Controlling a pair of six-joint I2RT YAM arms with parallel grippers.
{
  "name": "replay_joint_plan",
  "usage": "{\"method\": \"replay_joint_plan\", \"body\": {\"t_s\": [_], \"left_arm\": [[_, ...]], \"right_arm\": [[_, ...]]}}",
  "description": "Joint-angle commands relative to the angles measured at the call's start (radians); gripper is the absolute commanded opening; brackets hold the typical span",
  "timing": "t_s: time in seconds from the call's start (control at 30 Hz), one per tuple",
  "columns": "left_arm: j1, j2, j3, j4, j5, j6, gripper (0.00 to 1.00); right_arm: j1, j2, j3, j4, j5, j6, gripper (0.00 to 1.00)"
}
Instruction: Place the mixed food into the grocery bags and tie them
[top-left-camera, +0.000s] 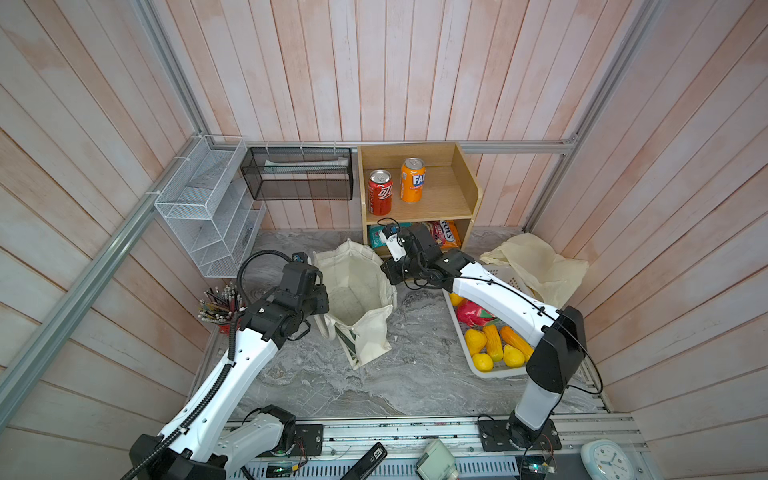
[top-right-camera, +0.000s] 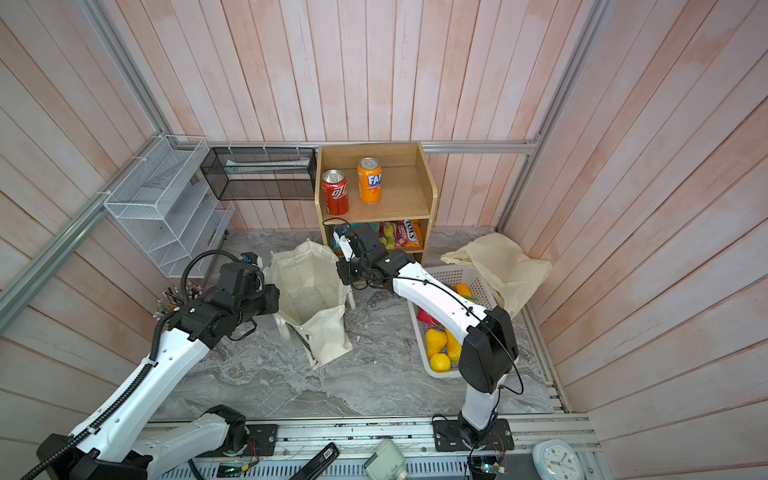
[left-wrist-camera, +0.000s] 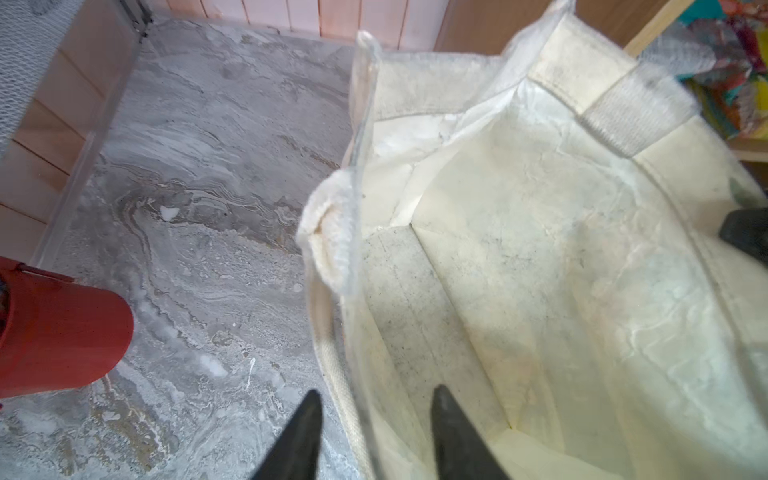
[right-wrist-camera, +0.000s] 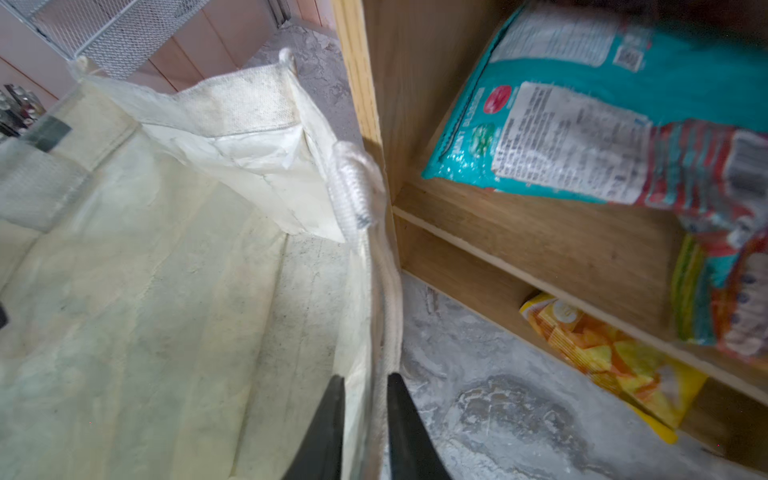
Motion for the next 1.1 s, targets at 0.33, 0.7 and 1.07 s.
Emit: {"method": "replay_joint_plan", "body": {"t_s": [0.33, 0.7, 1.07], "left_arm": [[0.004, -0.012, 0.029, 0.030, 0.133, 0.051, 0.00], [0.005, 0.018, 0.018, 0.080, 0.169, 0.099, 0.00], [0.004, 0.009, 0.036, 0.112, 0.183, 0.111, 0.49]], "right_arm": [[0.096, -0.247, -0.238, 0.047, -0.058, 0.152, 0.00], [0.104, -0.352, -0.318, 0.040, 0.035, 0.201, 0.41], [-0.101, -0.448, -0.199, 0.030, 0.002, 0.180, 0.98]]}}
